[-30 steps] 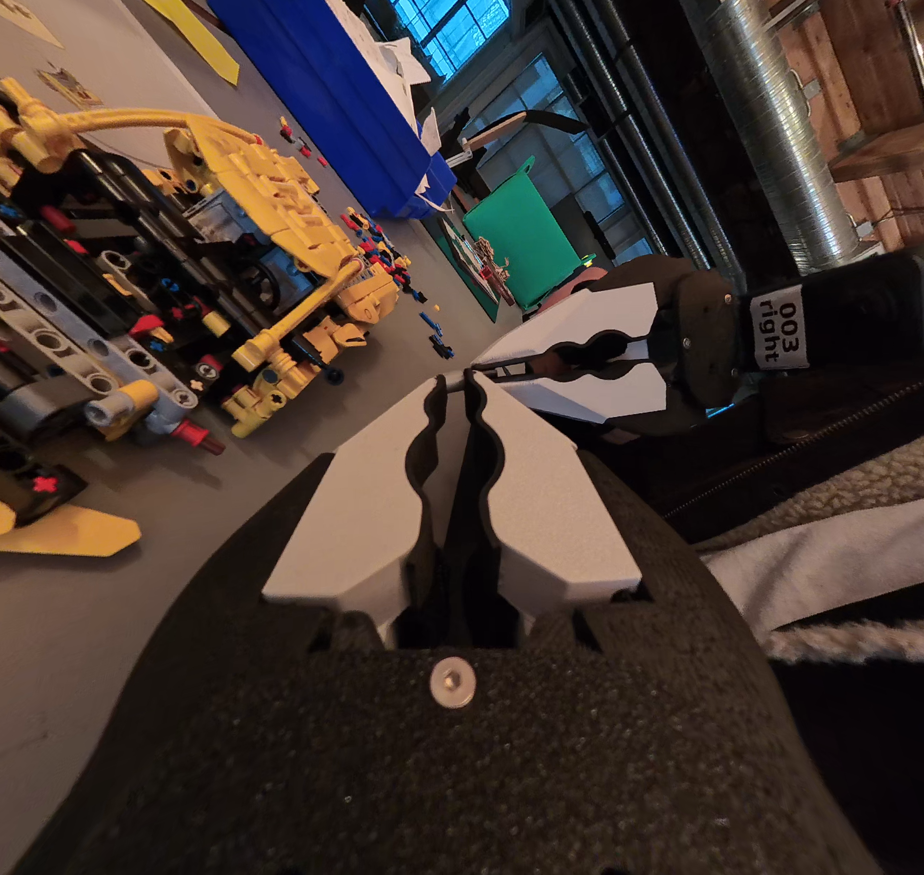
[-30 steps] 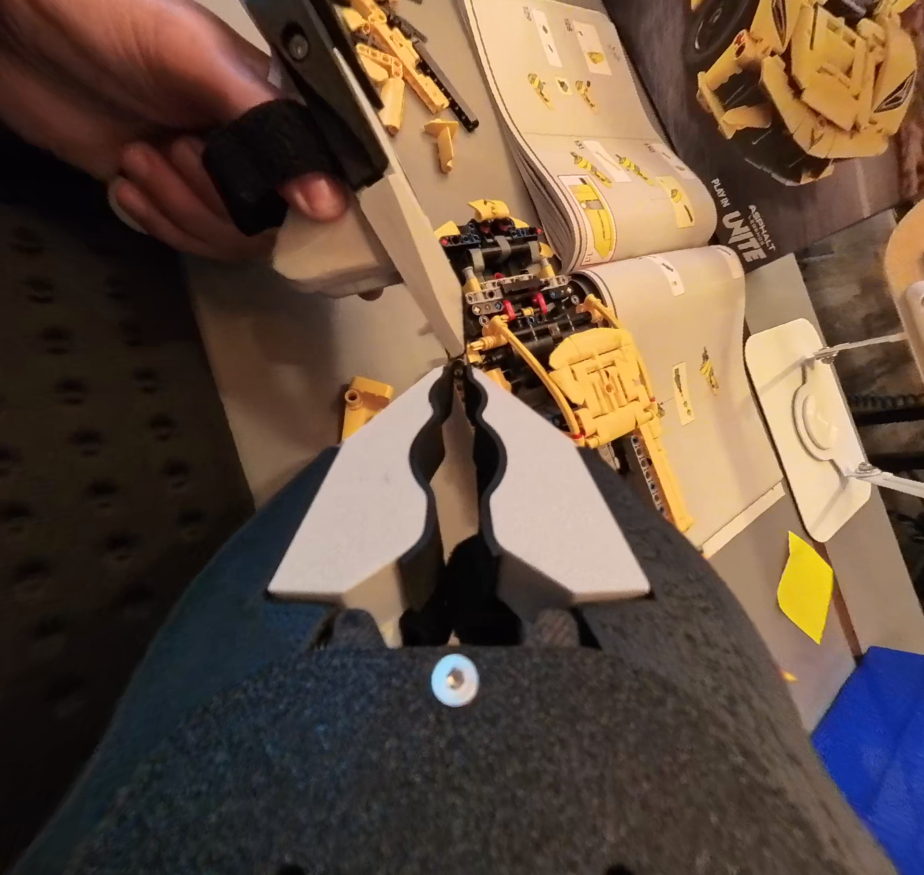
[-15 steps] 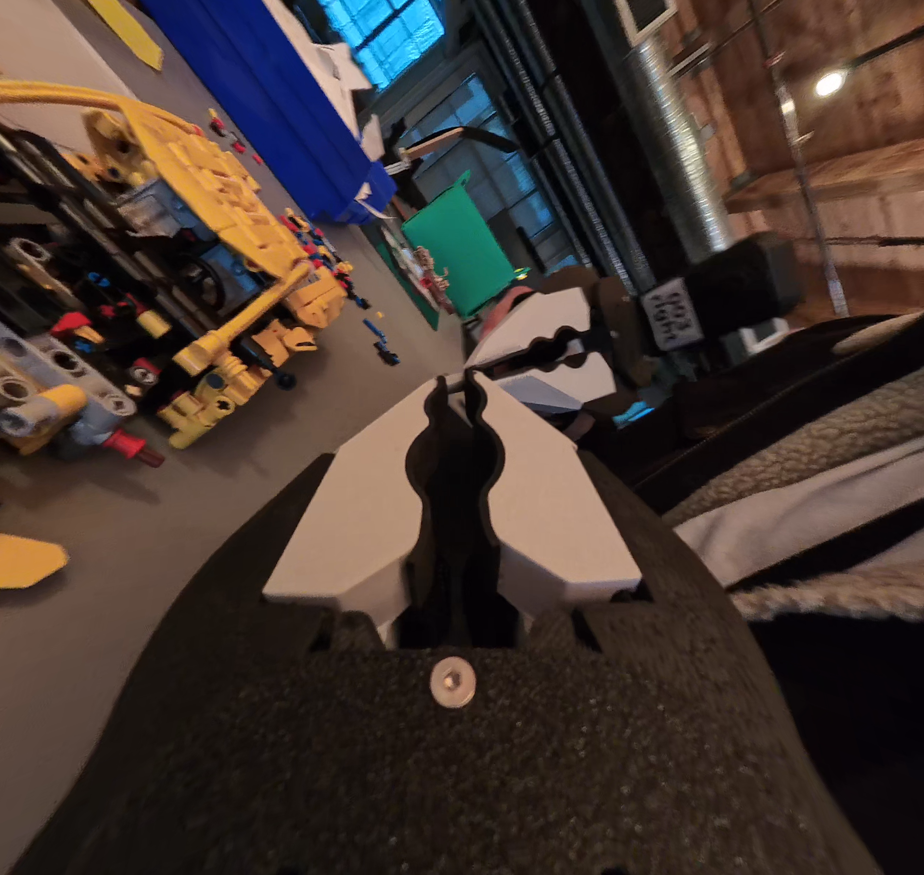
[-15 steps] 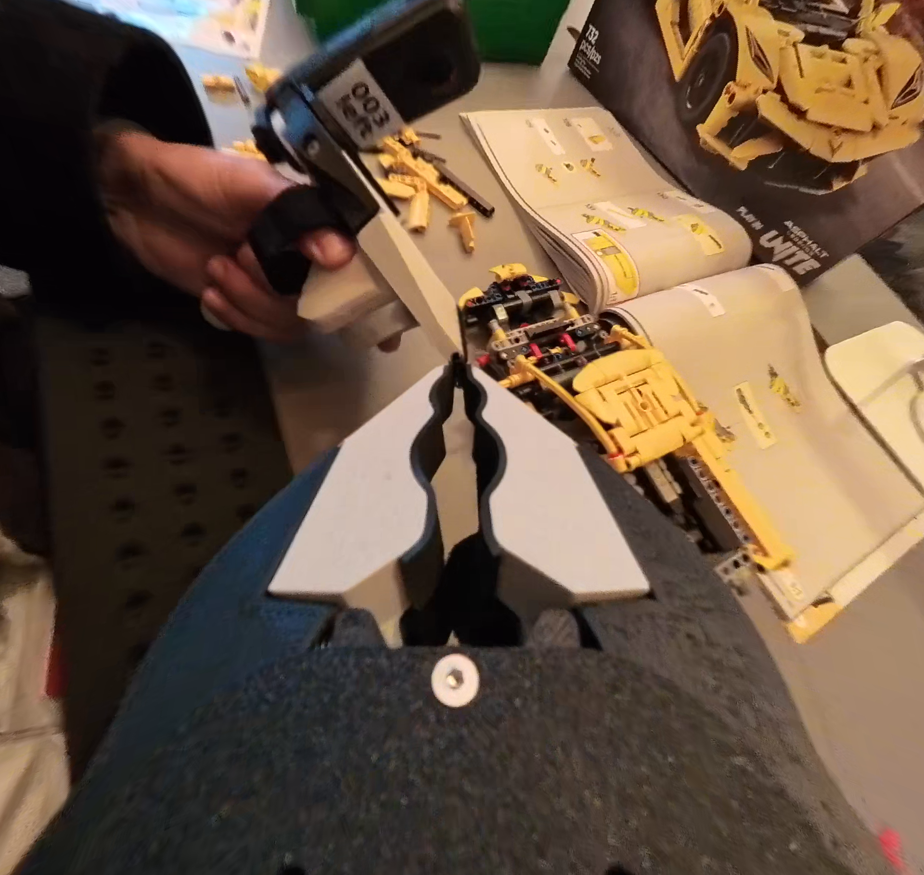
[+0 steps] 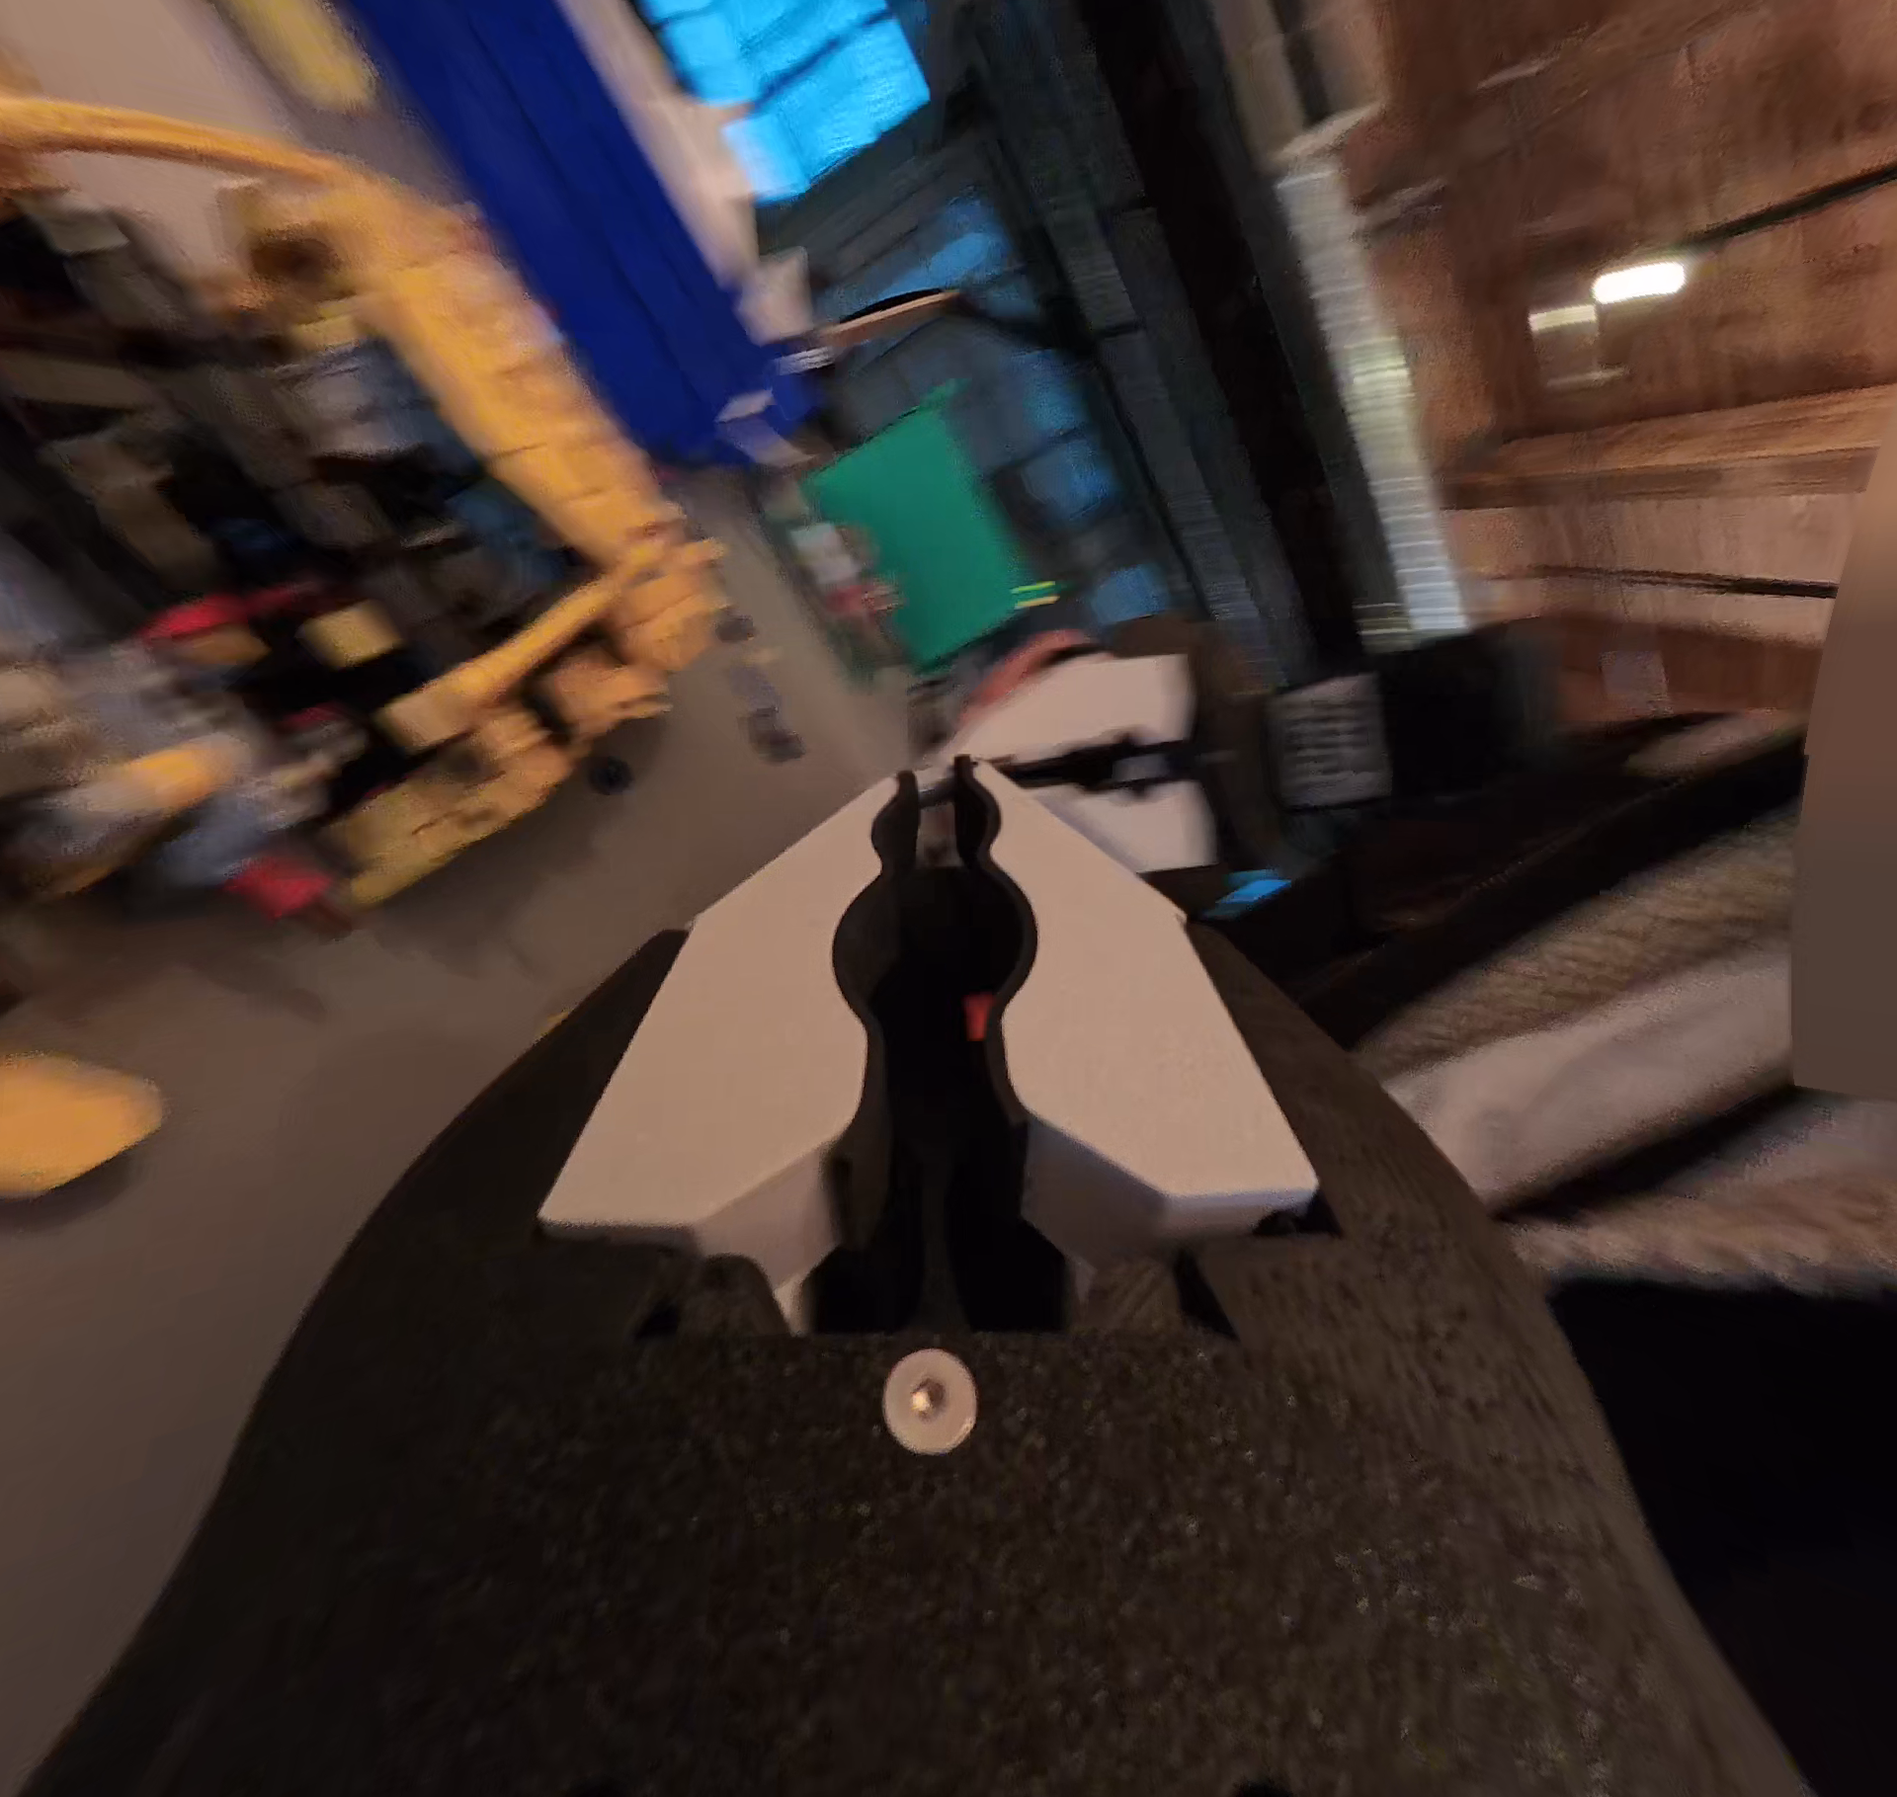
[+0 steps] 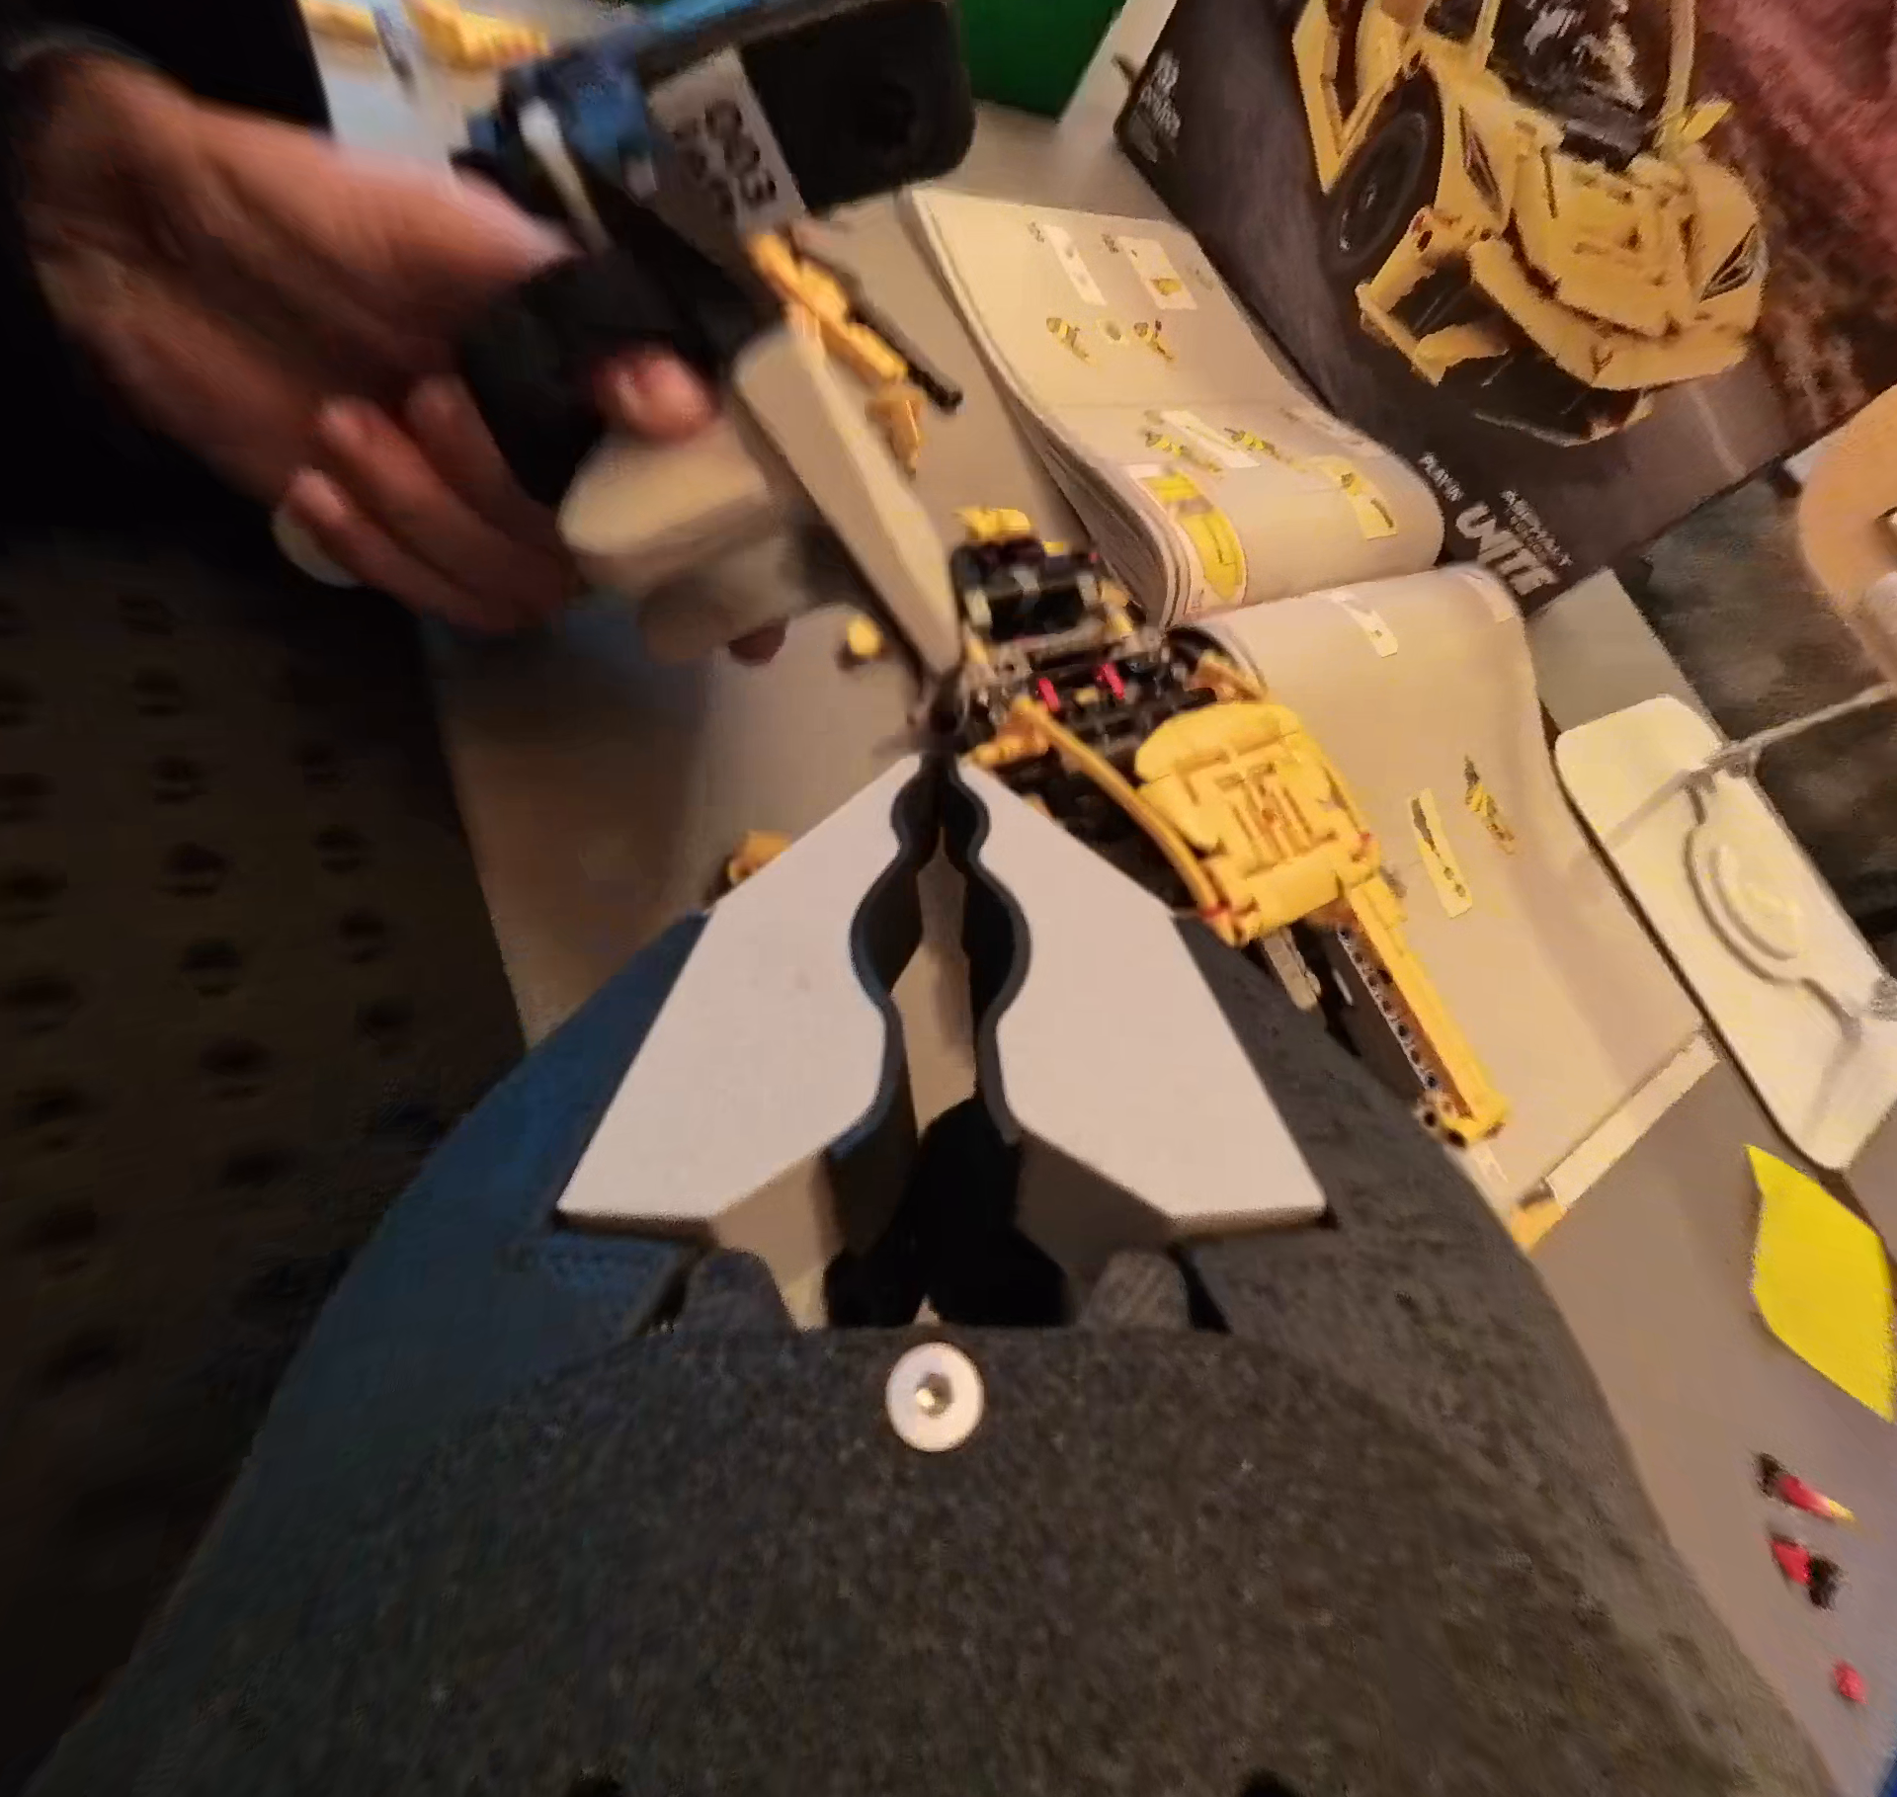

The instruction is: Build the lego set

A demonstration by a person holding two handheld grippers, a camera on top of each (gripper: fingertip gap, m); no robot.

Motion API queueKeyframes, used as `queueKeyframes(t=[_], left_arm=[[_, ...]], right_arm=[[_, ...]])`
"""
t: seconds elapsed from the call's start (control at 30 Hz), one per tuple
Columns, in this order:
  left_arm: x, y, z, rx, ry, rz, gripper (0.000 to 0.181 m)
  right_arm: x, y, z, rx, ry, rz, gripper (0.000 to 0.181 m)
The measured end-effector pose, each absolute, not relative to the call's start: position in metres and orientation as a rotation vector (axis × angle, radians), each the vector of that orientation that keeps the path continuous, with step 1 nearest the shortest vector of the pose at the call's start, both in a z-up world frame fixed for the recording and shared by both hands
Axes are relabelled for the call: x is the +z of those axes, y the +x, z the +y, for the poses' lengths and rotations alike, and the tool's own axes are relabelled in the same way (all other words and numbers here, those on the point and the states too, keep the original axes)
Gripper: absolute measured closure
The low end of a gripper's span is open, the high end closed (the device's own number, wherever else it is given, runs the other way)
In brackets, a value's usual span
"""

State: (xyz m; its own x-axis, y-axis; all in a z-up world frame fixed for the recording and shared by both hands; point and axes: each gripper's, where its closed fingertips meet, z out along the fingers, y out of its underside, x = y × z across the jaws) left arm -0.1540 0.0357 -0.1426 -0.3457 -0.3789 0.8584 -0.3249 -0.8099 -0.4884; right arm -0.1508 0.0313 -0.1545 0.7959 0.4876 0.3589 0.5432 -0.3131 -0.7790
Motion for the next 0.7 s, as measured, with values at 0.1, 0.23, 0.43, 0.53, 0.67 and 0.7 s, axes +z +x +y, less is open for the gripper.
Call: queueKeyframes(t=[0.1, 0.23, 0.43, 0.53, 0.67, 0.7], left_arm=[[-0.141, -0.153, 0.025, -2.377, -1.764, 1.003, 0.175], [-0.150, -0.153, 0.046, -2.221, -1.821, 0.946, 0.175], [-0.165, -0.155, 0.078, -1.965, -1.897, 0.840, 0.175], [-0.167, -0.158, 0.091, -2.003, -1.928, 0.738, 0.175], [-0.163, -0.161, 0.094, -1.997, -1.897, 0.723, 0.174], [-0.161, -0.162, 0.095, -2.001, -1.882, 0.719, 0.174]], right_arm=[[-0.178, -0.149, 0.029, -0.207, -1.965, -0.882, 0.181], [-0.165, -0.129, 0.020, -0.017, -2.037, -0.663, 0.181], [-0.198, -0.105, -0.006, 0.223, -2.251, -0.530, 0.181], [-0.195, -0.138, -0.003, 0.328, -2.192, -0.577, 0.181], [-0.187, -0.230, -0.024, 0.747, -2.071, -0.858, 0.169], [-0.191, -0.244, -0.029, 0.770, -2.063, -0.940, 0.168]])
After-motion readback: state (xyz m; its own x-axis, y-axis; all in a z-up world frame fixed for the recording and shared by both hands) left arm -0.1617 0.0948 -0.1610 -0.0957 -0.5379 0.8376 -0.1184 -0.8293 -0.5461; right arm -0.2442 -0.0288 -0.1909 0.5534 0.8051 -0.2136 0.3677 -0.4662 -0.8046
